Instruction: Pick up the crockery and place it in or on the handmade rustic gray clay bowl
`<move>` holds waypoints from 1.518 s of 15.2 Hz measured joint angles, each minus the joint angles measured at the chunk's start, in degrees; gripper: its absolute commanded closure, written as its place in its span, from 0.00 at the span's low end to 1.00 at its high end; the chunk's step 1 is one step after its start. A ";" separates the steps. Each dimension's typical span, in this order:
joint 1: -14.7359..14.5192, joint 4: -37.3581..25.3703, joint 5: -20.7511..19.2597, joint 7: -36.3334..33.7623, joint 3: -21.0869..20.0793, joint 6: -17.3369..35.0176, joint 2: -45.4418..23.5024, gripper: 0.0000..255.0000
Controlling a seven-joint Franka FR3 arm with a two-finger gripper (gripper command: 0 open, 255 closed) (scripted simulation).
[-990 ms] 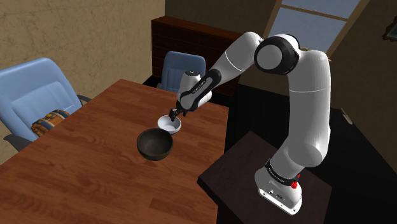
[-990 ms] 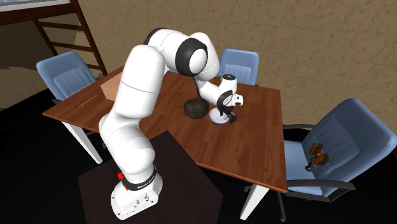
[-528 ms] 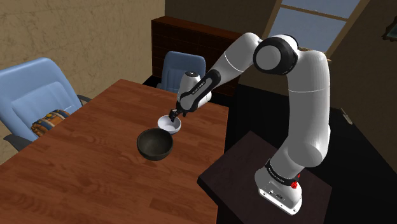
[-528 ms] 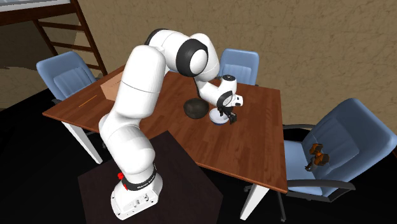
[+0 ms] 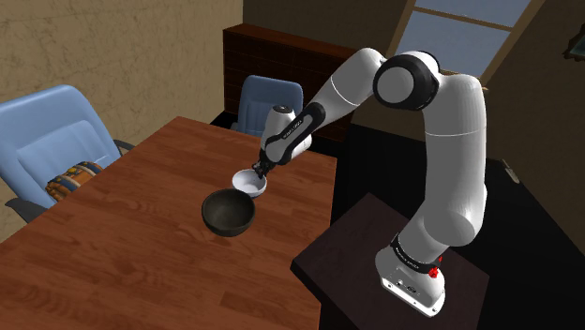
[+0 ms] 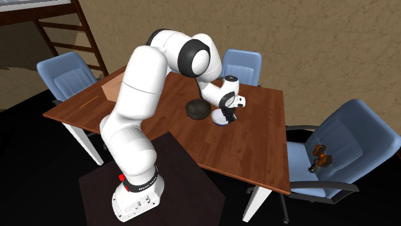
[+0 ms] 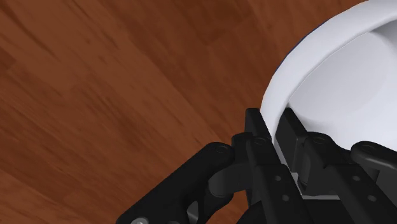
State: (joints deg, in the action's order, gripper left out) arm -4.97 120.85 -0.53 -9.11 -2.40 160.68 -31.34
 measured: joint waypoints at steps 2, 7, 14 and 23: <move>0.00 -0.01 0.00 -0.01 0.00 0.00 -0.01 1.00; 0.08 0.53 0.09 0.04 -0.12 -1.59 2.08 1.00; 0.20 0.99 0.29 0.06 -0.32 -5.69 6.65 1.00; 0.49 1.01 0.66 0.33 -0.56 -11.29 12.28 1.00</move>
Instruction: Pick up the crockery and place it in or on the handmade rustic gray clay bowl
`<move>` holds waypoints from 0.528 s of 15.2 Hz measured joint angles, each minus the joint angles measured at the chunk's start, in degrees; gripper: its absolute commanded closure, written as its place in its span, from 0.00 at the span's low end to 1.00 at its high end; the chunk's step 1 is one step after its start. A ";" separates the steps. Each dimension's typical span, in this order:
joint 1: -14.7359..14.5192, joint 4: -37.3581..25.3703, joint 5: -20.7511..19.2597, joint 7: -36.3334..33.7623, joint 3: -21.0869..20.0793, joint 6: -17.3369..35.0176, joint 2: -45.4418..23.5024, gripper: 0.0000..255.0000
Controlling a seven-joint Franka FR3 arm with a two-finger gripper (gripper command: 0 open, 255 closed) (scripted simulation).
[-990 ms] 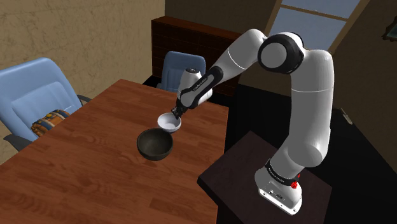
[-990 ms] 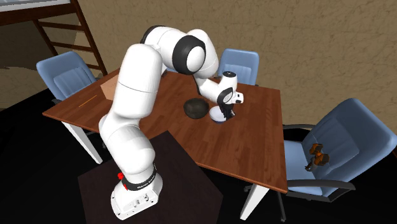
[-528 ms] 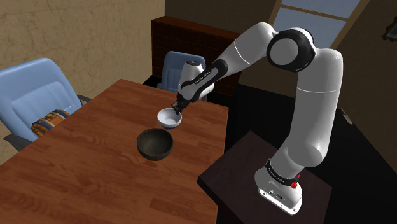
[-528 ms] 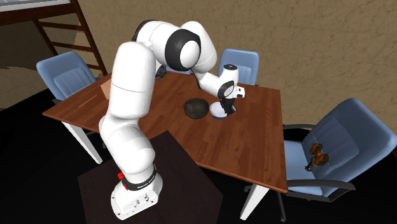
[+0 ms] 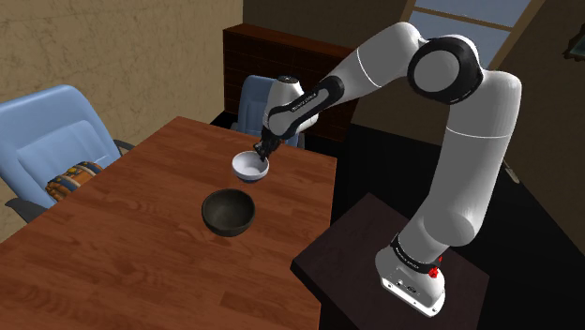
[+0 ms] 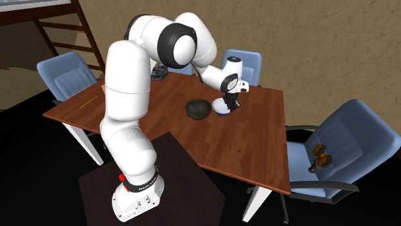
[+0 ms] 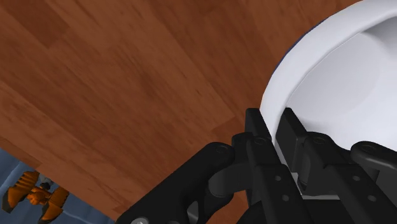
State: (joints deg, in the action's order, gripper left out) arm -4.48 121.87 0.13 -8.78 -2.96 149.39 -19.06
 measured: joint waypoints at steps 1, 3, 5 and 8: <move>-0.02 -0.22 0.01 -0.04 -0.02 -0.59 0.37 1.00; 0.00 -0.14 0.09 -0.02 -0.07 -1.95 1.81 1.00; 0.02 -0.24 0.15 -0.02 -0.10 -3.11 2.86 1.00; 0.05 -0.81 0.24 0.00 -0.15 -5.23 4.42 1.00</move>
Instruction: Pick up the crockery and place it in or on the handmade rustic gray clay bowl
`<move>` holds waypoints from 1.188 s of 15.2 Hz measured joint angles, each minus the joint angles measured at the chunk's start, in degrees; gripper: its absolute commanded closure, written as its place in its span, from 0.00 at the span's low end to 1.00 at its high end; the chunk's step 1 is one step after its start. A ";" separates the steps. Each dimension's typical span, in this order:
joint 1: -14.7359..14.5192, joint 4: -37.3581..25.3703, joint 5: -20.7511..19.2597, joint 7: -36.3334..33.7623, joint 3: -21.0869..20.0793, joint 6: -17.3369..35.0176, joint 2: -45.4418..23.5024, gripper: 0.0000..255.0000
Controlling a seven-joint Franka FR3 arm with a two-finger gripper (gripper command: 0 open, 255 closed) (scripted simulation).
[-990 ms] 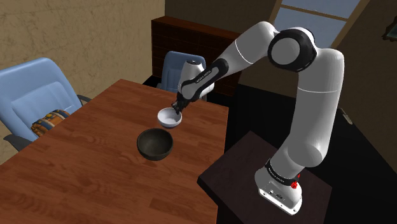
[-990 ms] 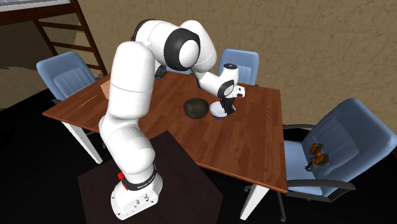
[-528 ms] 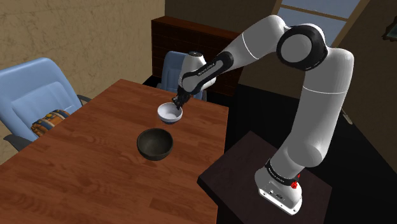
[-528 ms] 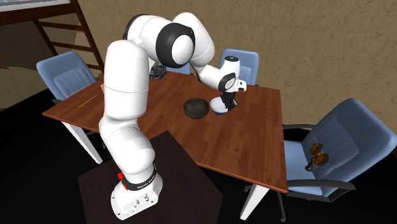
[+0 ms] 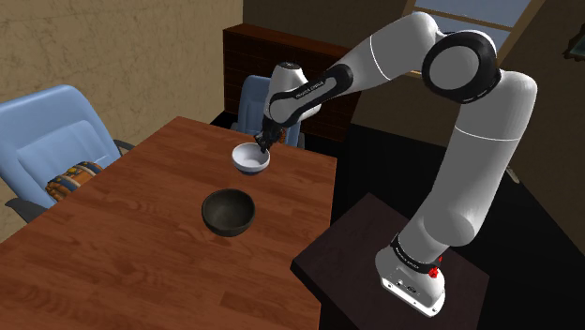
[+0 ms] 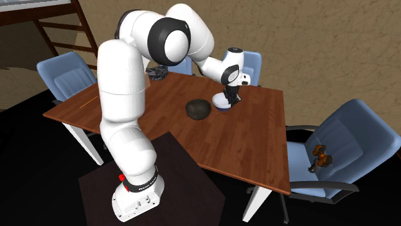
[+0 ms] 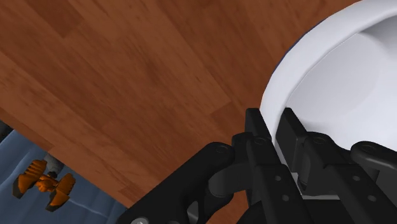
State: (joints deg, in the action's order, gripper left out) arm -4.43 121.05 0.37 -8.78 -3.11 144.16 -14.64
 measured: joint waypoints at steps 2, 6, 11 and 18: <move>0.02 -0.36 0.05 0.02 -0.02 -1.27 0.90 1.00; -0.22 -0.35 0.05 -0.43 -0.18 -3.31 2.96 1.00; -3.93 2.81 -1.31 -7.09 -2.23 -4.23 7.05 1.00; -8.96 5.52 -2.90 -17.00 -5.97 -6.12 11.54 1.00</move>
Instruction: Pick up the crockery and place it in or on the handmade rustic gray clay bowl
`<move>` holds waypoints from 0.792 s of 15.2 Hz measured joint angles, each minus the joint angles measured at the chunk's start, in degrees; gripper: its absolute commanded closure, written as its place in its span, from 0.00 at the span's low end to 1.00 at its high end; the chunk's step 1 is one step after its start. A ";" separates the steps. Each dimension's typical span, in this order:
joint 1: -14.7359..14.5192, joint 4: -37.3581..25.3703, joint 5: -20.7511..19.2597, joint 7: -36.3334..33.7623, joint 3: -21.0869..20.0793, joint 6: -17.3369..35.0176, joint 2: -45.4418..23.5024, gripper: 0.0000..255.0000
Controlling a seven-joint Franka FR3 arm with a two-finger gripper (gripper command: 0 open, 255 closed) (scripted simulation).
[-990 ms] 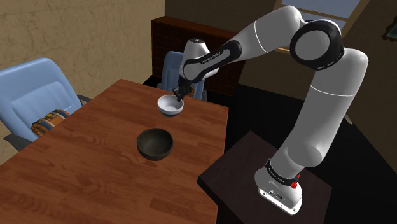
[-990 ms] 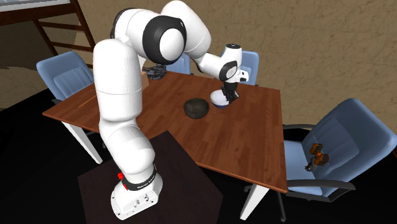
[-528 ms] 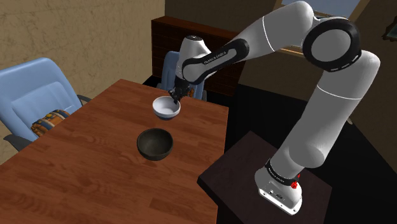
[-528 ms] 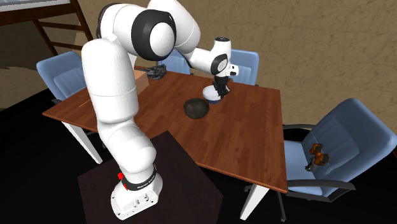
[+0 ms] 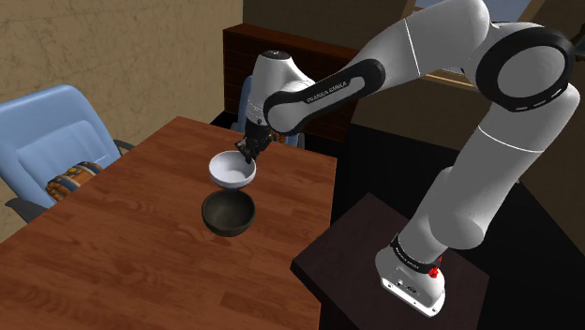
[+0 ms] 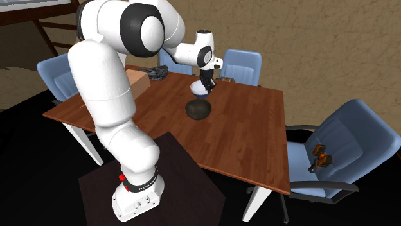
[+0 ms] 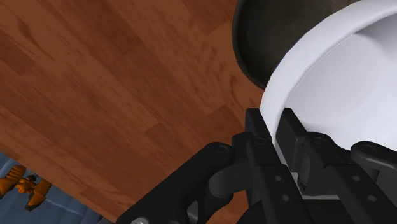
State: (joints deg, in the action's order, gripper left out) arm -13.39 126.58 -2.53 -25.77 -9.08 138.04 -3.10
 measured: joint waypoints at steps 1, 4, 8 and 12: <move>-0.46 0.29 -0.06 -0.91 -0.41 -0.38 0.65 1.00; -1.18 0.44 -0.70 -2.72 -0.99 0.67 -0.33 1.00; -1.38 1.54 -1.51 -3.65 -1.02 3.66 -2.29 1.00; -1.50 2.34 -2.38 -4.36 -0.86 6.50 -4.39 1.00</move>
State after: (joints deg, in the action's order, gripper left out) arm -14.89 128.92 -4.91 -30.13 -9.94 144.54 -7.49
